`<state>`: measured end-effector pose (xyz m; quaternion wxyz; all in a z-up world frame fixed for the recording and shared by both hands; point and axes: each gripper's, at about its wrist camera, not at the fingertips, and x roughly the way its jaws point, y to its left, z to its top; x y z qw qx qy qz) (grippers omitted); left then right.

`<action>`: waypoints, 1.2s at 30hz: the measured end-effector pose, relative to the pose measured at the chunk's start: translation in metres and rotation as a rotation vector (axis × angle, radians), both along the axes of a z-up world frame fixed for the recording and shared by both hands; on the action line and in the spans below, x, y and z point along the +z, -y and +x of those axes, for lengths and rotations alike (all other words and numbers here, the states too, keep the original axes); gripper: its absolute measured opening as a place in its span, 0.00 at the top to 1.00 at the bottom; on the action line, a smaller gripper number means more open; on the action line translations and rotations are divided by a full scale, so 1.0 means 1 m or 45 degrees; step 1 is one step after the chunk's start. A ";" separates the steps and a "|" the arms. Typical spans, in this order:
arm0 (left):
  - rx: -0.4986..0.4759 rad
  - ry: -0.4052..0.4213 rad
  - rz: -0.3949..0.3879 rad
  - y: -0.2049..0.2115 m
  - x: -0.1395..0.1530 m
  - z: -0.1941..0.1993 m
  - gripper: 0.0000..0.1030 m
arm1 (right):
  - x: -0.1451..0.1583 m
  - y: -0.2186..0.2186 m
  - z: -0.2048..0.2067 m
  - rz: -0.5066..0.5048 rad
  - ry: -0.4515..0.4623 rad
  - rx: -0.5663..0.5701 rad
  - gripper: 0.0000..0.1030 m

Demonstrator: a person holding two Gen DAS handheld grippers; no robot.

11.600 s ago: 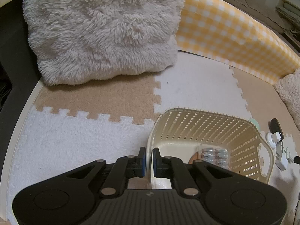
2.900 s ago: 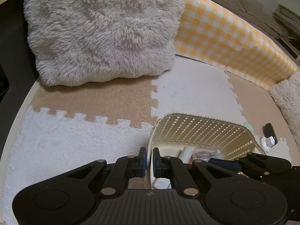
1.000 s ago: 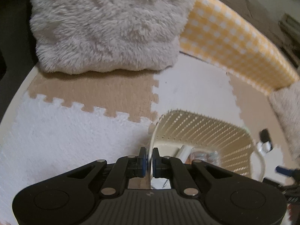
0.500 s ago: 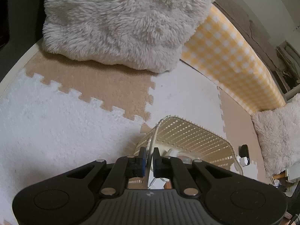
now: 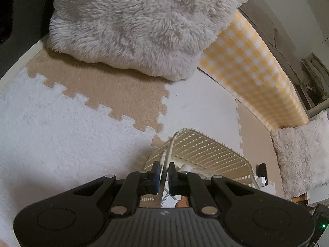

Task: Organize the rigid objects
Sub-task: 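Move the right gripper to the round yellow tape measure and grasp it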

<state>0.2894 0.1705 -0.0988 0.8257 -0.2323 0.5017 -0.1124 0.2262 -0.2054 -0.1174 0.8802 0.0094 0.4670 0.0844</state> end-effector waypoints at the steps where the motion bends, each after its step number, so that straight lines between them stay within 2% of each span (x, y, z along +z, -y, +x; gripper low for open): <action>1: -0.002 0.001 0.005 0.001 0.000 0.000 0.93 | -0.002 -0.002 0.001 -0.009 0.000 0.018 0.13; 10: -0.028 0.021 0.081 0.008 0.004 0.000 0.94 | -0.034 -0.023 0.010 -0.065 -0.053 0.129 0.18; 18: -0.047 0.041 0.148 0.015 0.006 -0.001 0.95 | -0.047 -0.028 0.019 -0.061 -0.050 0.117 0.27; 21: -0.060 0.050 0.182 0.018 0.007 -0.001 0.95 | -0.047 -0.031 0.019 -0.078 -0.035 0.124 0.29; 24: -0.067 0.056 0.203 0.020 0.008 -0.001 0.95 | -0.045 -0.033 0.017 -0.102 -0.018 0.157 0.41; 30: -0.078 0.066 0.238 0.023 0.008 -0.002 0.95 | -0.040 -0.031 0.016 -0.128 -0.017 0.131 0.41; 36: -0.093 0.078 0.278 0.027 0.009 -0.003 0.96 | -0.011 -0.014 0.014 -0.069 0.043 0.017 0.41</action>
